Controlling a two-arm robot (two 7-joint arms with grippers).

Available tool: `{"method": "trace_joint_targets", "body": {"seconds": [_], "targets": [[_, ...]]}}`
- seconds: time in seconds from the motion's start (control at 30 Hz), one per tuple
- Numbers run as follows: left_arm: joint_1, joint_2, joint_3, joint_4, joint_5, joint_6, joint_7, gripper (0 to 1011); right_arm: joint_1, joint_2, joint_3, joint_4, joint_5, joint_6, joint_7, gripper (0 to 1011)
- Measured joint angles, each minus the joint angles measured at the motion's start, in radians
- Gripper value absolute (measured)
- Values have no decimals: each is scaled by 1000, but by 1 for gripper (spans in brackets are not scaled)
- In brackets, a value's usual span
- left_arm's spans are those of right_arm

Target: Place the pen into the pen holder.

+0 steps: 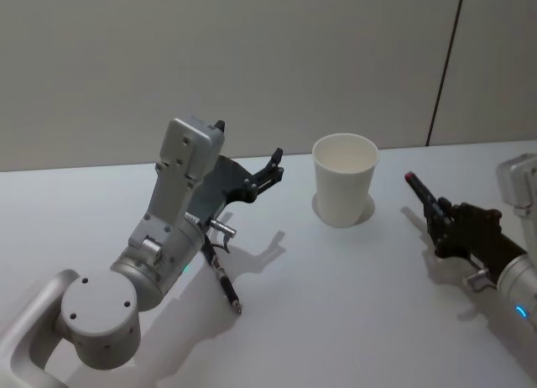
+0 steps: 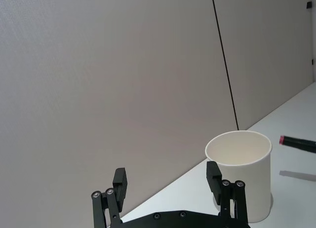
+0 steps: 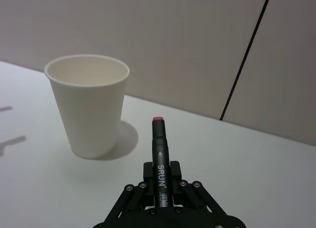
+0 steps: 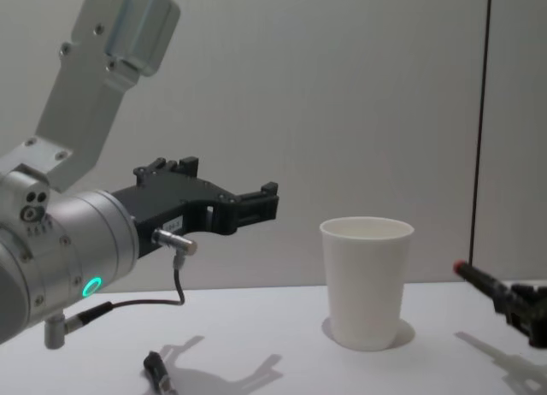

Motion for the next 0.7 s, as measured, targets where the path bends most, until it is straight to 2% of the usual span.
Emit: {"method": "trace_joint_targets", "body": {"seconds": [0.43, 0.5, 0.53, 0.7], "targets": [[0, 0, 0, 0, 0, 0, 0, 1001, -3, -2, 18, -7, 51, -187, -15, 185], [0, 0, 0, 0, 0, 0, 0, 1001, 5, -6, 21, -6, 64, -229, -14, 185], [0, 0, 0, 0, 0, 0, 0, 1001, 5, -6, 21, -6, 64, -229, -14, 185], [0, 0, 0, 0, 0, 0, 0, 1001, 35, -22, 24, 11, 89, -306, 1, 185]]}}
